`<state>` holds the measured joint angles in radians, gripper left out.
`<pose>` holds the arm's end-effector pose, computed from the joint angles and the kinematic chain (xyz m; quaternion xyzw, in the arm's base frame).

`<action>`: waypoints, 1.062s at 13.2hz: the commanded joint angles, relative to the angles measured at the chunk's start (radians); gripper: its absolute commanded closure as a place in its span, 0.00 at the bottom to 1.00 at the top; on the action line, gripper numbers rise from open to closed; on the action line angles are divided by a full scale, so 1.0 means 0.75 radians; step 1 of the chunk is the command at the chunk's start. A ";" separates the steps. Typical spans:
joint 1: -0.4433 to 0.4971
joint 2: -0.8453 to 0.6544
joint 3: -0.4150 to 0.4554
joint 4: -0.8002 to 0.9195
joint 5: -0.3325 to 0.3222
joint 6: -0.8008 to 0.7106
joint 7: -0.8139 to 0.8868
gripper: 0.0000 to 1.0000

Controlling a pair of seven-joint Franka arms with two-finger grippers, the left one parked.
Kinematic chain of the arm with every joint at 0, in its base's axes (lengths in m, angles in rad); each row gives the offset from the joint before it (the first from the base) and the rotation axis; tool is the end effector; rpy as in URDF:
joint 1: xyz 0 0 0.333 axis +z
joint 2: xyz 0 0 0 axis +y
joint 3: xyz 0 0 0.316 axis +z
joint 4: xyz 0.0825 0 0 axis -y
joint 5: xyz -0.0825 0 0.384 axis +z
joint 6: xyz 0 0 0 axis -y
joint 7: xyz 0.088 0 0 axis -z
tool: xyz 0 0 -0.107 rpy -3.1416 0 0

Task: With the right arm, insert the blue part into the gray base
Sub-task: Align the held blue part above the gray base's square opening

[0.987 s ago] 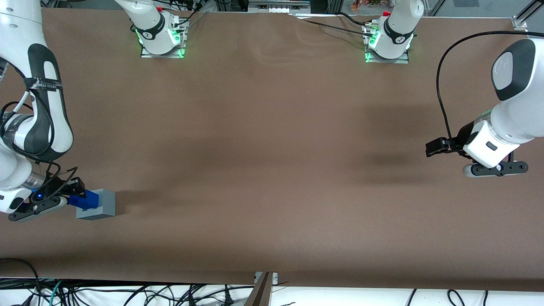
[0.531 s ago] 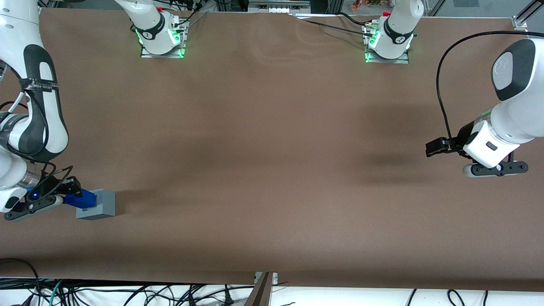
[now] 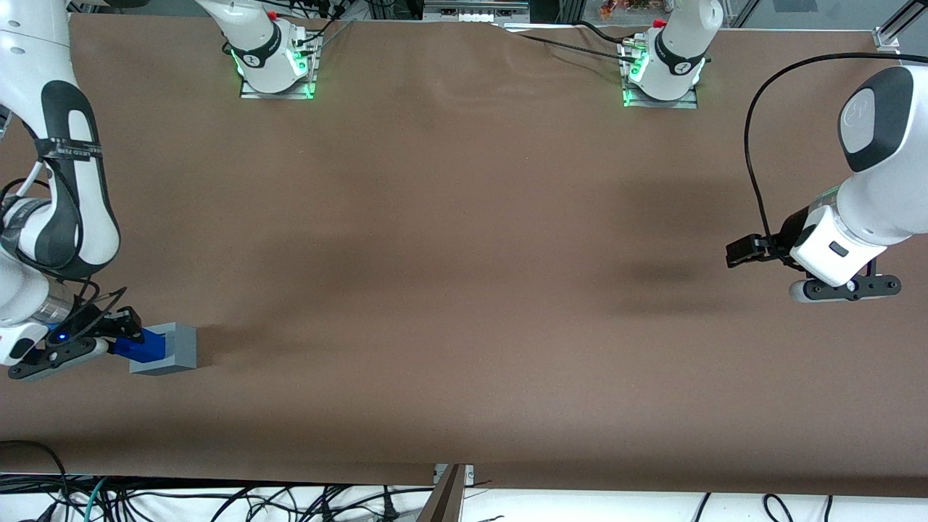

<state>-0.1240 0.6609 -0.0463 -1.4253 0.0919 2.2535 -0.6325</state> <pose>0.7294 -0.1158 0.3239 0.9740 0.2088 0.0867 0.0105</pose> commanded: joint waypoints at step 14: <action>-0.006 0.084 0.009 0.019 0.057 -0.063 -0.018 0.66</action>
<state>-0.1249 0.6613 -0.0509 -1.4229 0.1045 2.2354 -0.6325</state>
